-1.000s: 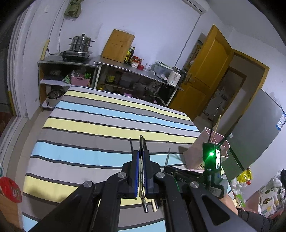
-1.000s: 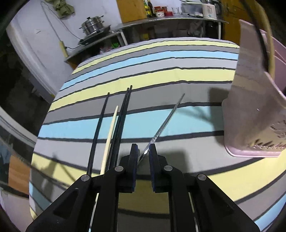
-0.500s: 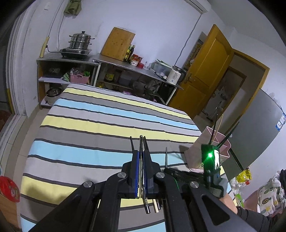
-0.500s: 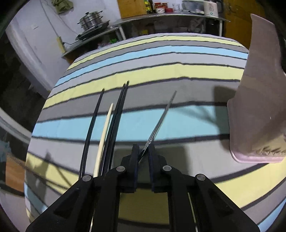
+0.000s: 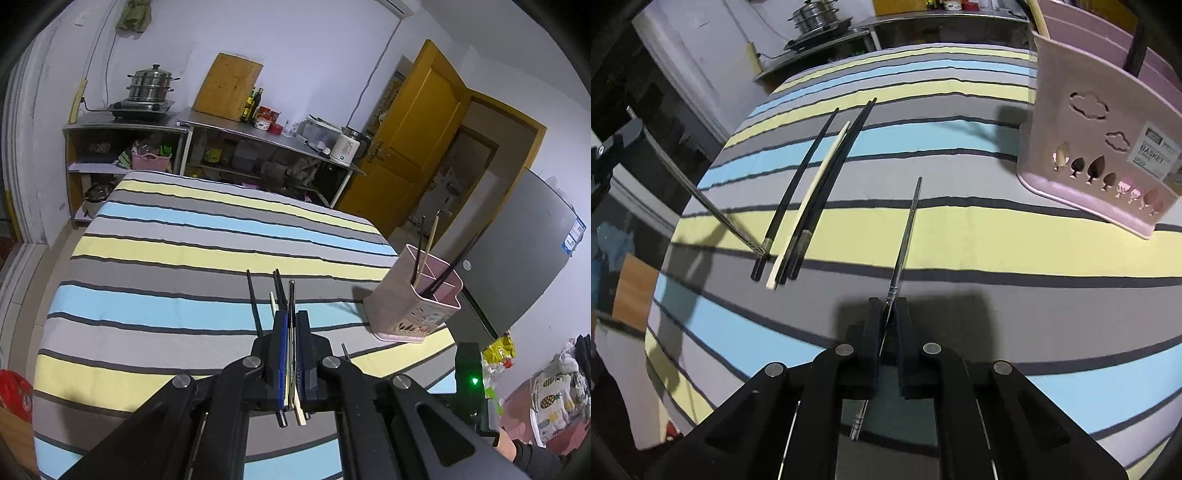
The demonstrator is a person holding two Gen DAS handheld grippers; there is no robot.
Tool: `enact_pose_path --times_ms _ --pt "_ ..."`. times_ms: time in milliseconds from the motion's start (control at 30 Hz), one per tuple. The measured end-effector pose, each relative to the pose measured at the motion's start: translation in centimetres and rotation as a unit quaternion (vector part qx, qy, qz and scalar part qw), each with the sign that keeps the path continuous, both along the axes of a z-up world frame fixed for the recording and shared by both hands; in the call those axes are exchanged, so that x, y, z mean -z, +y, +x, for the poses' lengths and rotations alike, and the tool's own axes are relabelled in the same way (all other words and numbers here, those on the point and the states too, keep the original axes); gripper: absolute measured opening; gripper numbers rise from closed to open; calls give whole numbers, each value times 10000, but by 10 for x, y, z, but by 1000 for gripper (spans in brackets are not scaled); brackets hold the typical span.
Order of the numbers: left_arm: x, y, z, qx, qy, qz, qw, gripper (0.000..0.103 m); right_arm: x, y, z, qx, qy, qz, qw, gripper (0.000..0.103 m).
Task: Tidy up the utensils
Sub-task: 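Grasp a silver metal chopstick from the pile with the right tool, then lift the metal chopstick with the right tool while the left tool carries its chopstick toward the holder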
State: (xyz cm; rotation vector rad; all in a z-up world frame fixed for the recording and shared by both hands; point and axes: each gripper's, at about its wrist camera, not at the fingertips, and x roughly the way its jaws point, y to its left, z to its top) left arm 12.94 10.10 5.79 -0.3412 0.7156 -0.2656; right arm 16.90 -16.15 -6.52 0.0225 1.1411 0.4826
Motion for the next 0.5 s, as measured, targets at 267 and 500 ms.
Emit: enact_pose_path --times_ms 267,500 --pt "2 -8 -3 96 62 5 9999 4 -7 8 24 151 -282 -66 9995 11" --pt "5 -12 0 186 93 -11 9998 4 3 16 52 294 -233 -201 9991 11"
